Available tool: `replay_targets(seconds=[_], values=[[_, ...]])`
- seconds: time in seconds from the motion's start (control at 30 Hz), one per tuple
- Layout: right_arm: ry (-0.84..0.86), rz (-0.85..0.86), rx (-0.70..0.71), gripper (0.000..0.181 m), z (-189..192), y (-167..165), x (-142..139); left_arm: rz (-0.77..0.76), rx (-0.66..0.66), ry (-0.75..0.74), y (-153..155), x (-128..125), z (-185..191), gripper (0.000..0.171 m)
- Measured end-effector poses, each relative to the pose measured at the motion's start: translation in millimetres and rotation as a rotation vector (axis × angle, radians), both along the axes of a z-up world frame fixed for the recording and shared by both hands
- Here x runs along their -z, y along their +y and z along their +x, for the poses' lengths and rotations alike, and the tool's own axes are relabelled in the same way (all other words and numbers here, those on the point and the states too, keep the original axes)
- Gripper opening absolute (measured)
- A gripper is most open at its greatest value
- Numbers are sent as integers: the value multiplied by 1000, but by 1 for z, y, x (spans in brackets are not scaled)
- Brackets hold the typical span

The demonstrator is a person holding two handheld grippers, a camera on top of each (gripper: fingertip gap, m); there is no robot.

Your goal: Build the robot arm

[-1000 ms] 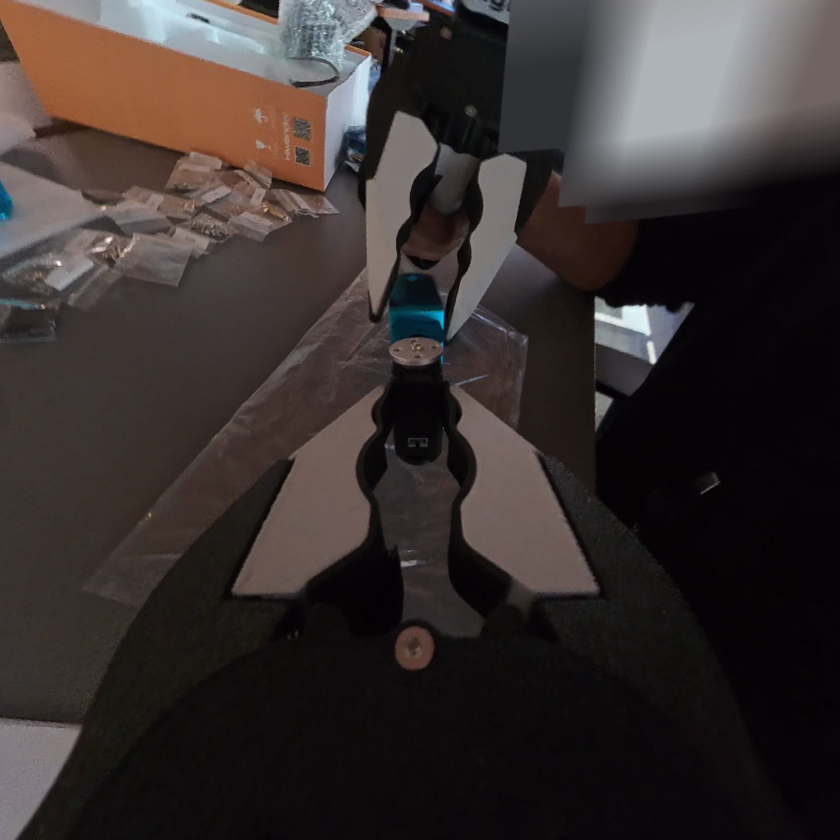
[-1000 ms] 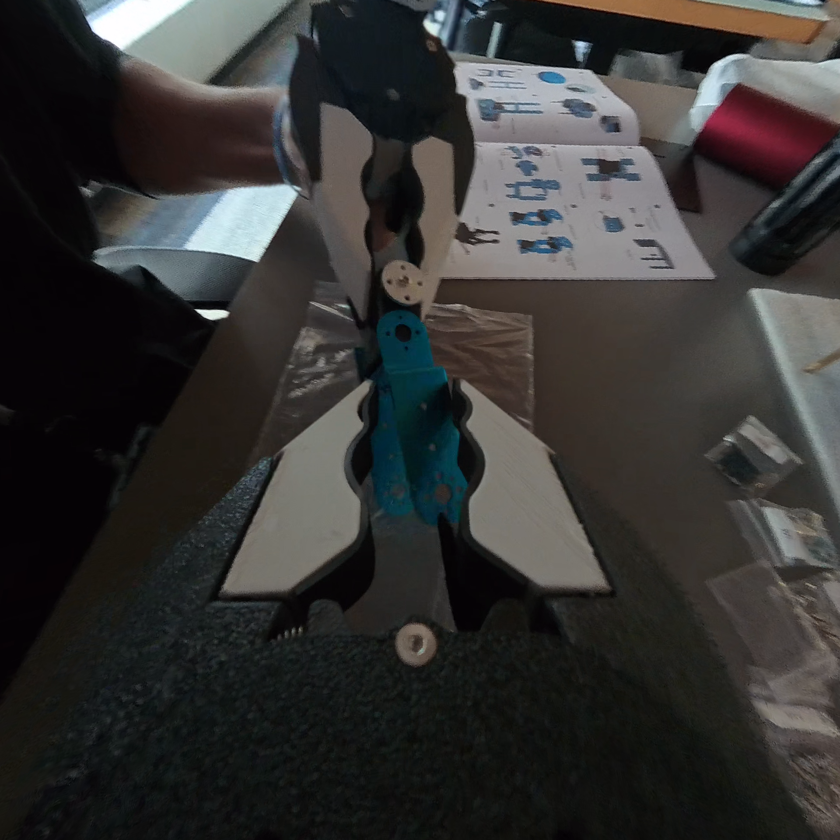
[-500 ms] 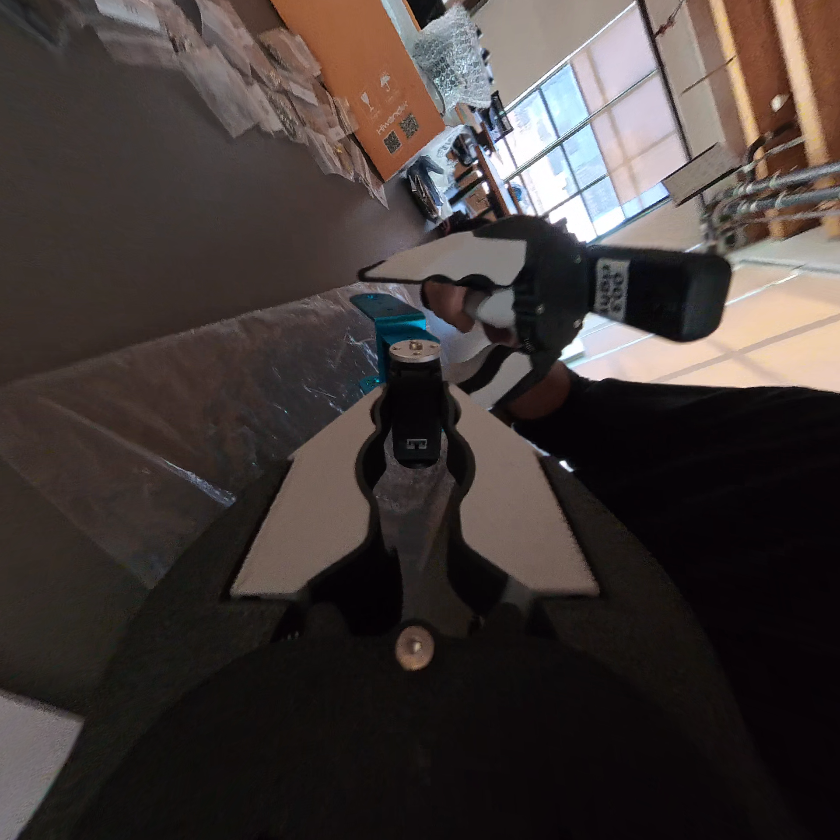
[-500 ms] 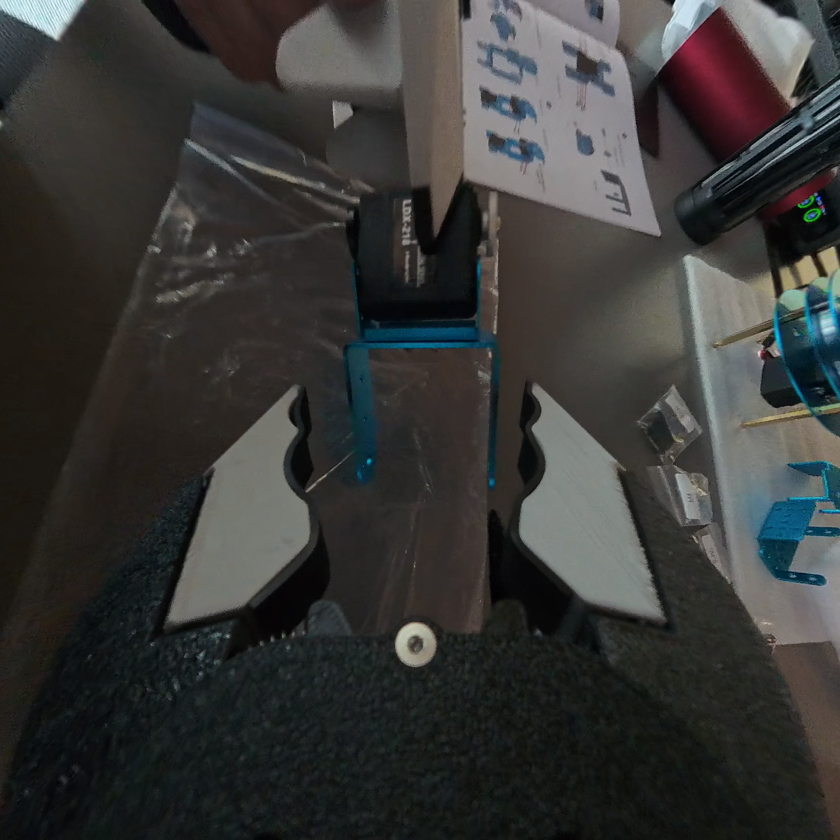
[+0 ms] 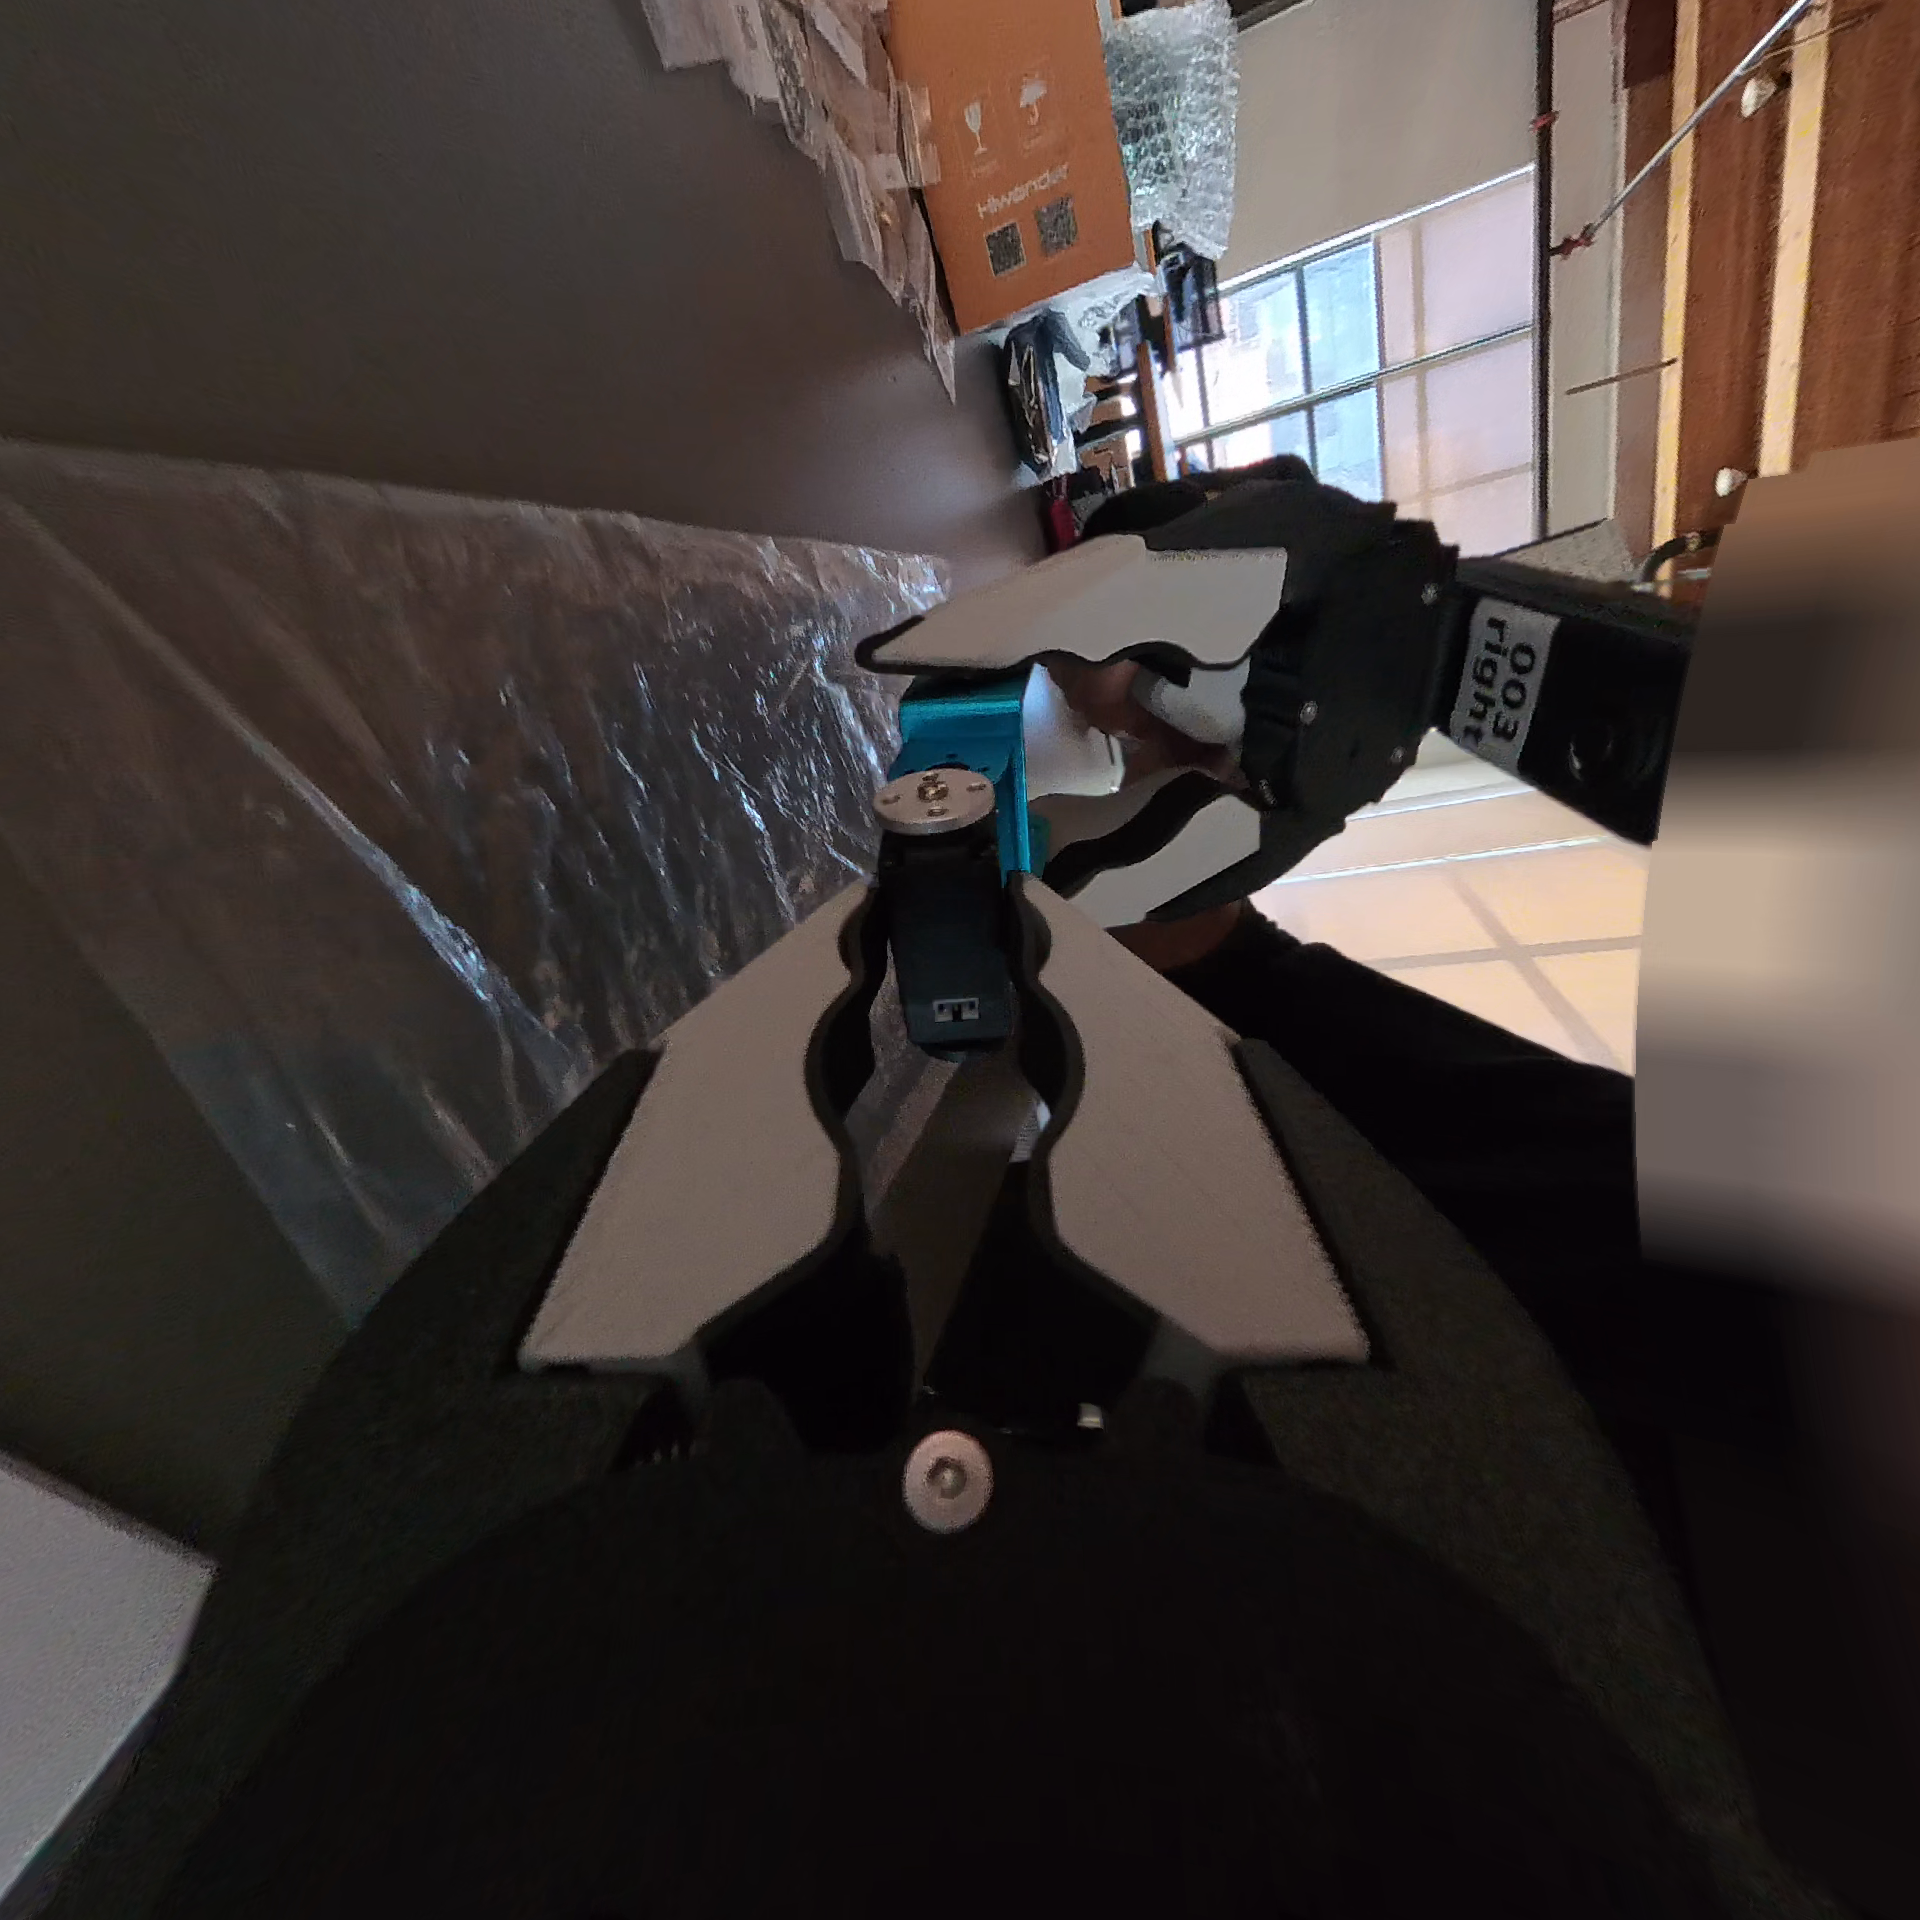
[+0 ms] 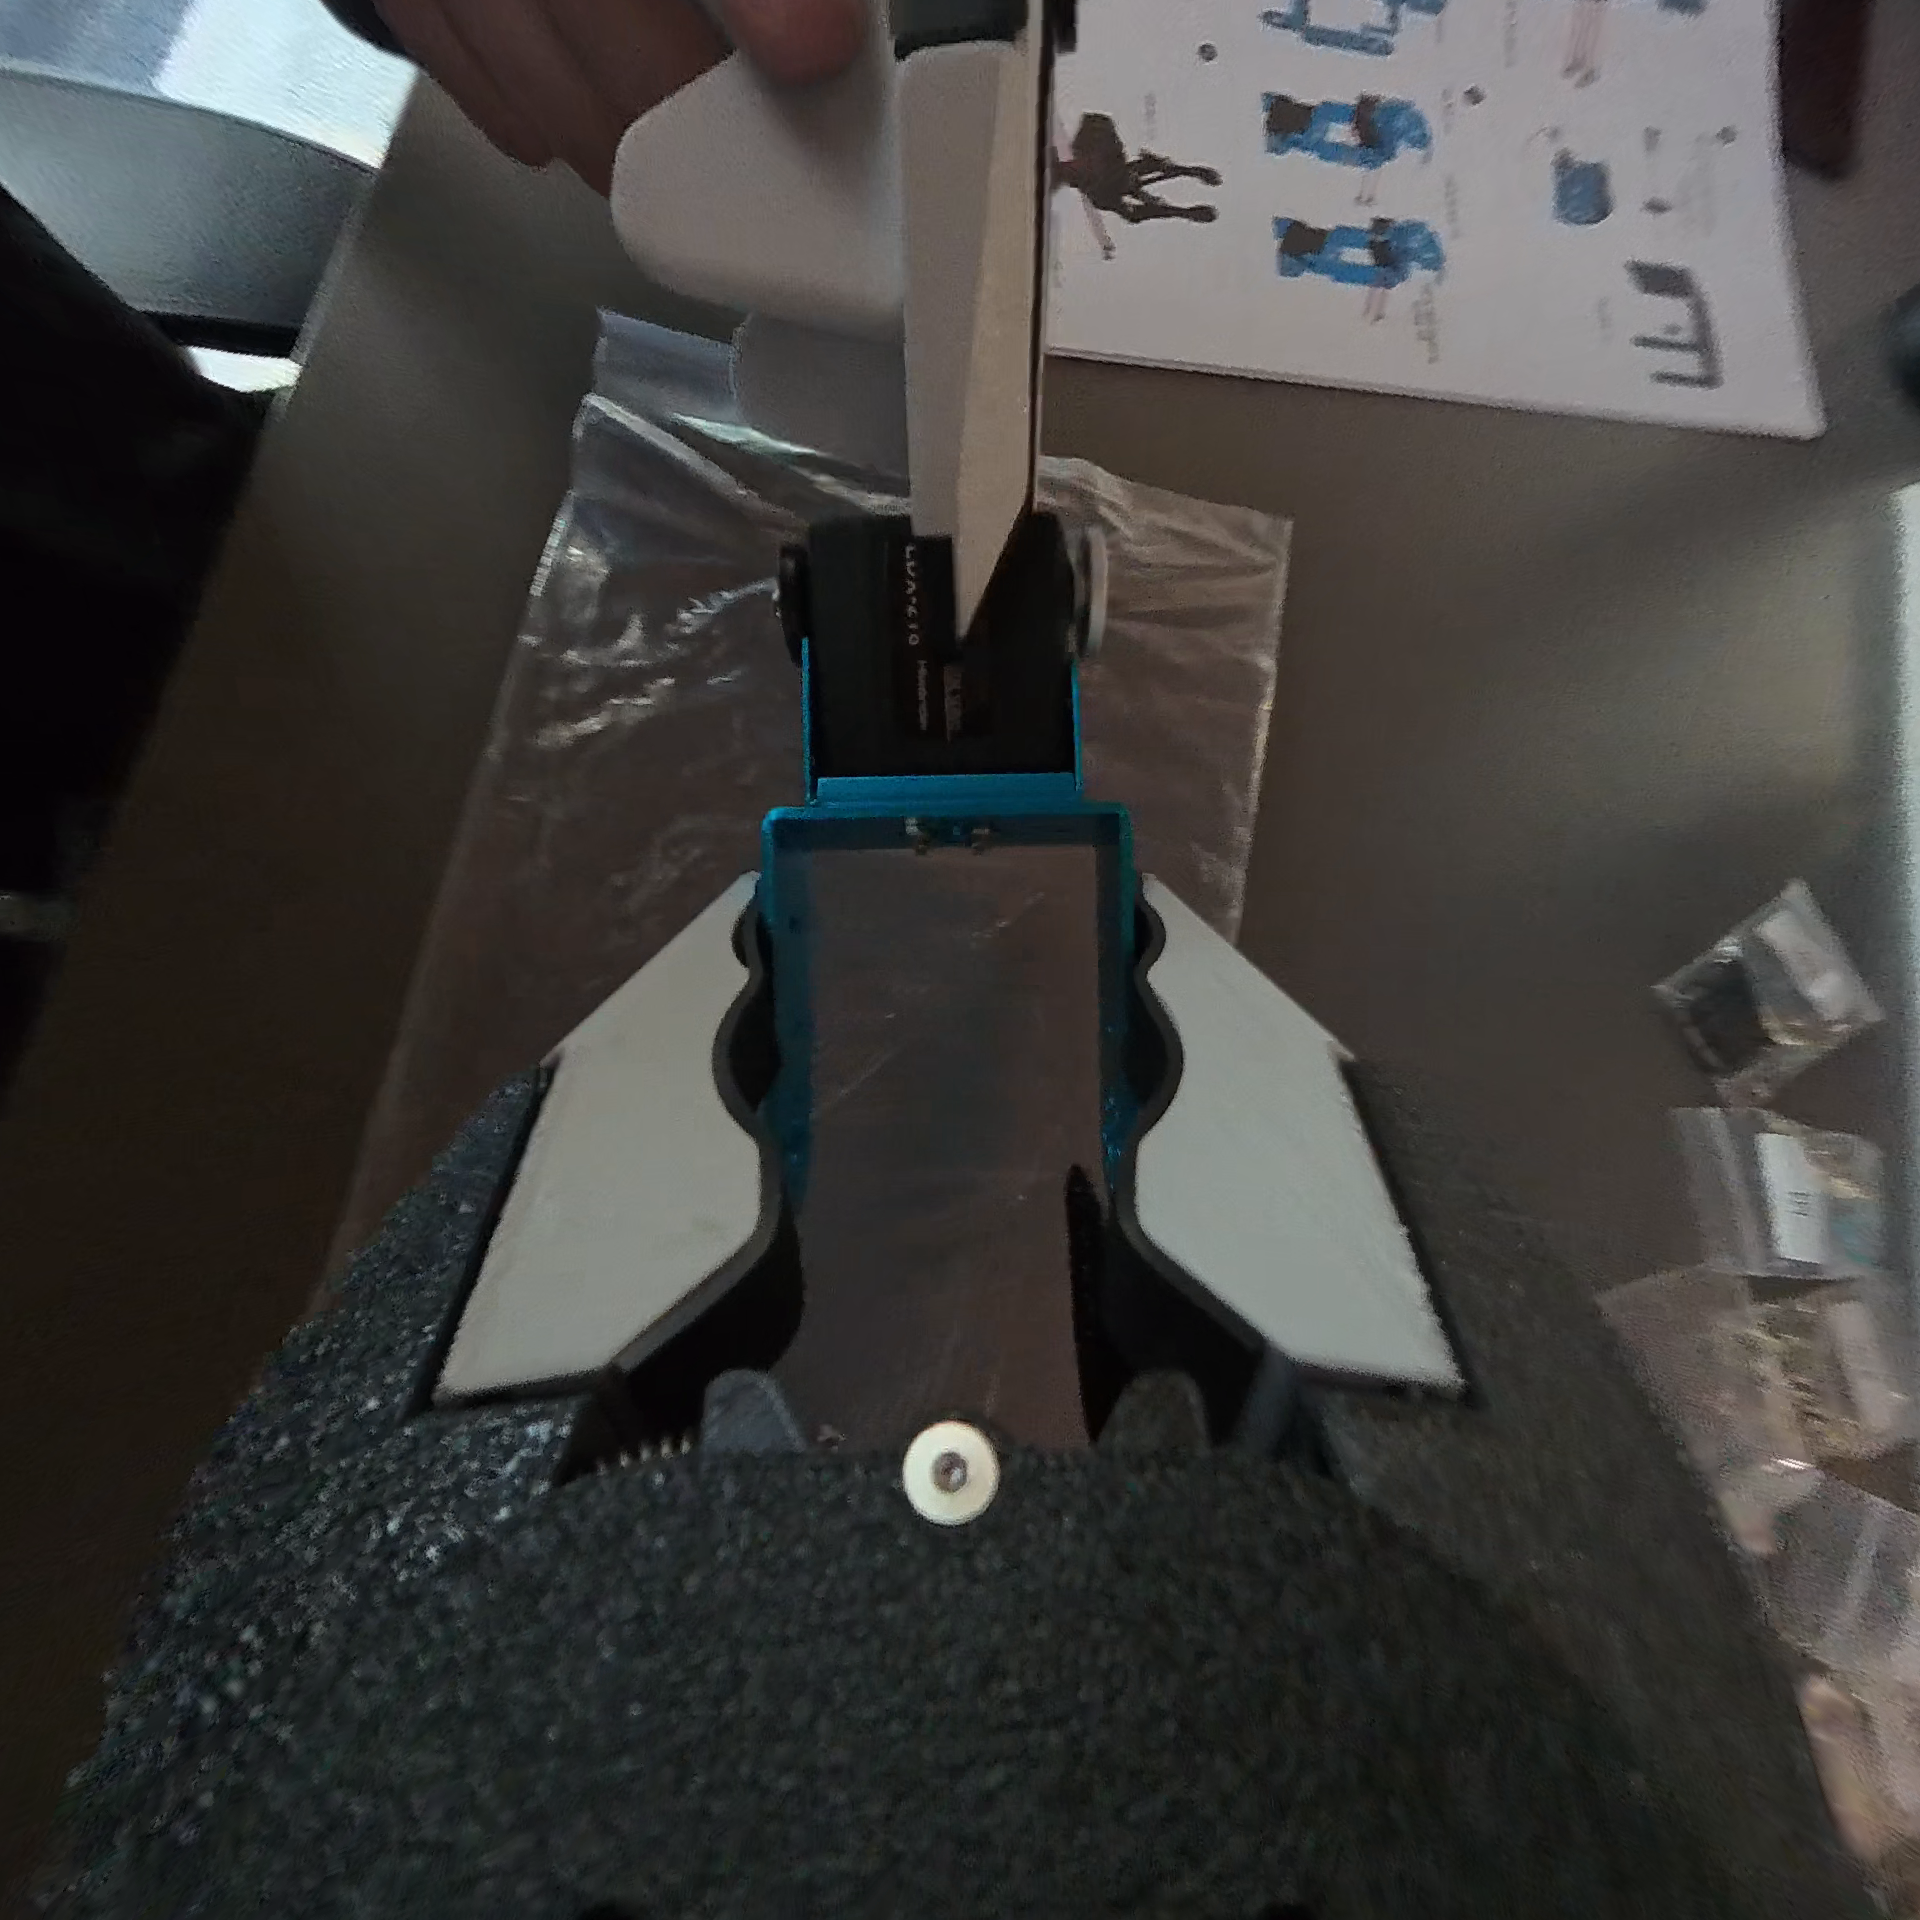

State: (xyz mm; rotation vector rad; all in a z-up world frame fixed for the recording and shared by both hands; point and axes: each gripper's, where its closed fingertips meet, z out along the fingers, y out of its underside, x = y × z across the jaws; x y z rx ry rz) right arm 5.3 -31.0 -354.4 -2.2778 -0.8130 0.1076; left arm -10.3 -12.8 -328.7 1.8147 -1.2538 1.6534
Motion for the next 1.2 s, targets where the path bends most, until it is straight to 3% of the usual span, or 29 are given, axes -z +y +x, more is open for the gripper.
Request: replay_targets(seconds=[0.13,0.3,0.43,0.57,0.63,0.77,0.83,0.9,0.97,1.2], values=[[233,-107,-12,65,-14,-10,1,-64,60,17,-13,-2,-12,28],[501,-164,-47,66,-28,-15,-10,-252,99,-23,-23,-23,-23,46],[626,-204,-70,66,-33,-20,-13,-201,93,-101,-14,-26,-33,67],[735,-263,-84,66,-36,-26,-17,59,74,-302,9,-32,-43,74],[779,-289,-97,66,-39,-29,-18,340,103,-502,14,-35,-46,75],[852,-319,-115,66,-42,-33,-22,1058,290,-799,13,-11,-36,88],[901,-331,-123,66,-43,-34,-27,1232,389,-907,4,-7,-31,86],[945,-361,-138,67,-44,-39,-30,1288,503,-988,-9,-2,-29,72],[974,-395,-148,65,-45,-43,-30,1318,573,-1031,-16,0,-21,71],[1034,-419,-100,66,-30,-43,-29,1183,632,-1294,-41,-9,-1,23]])
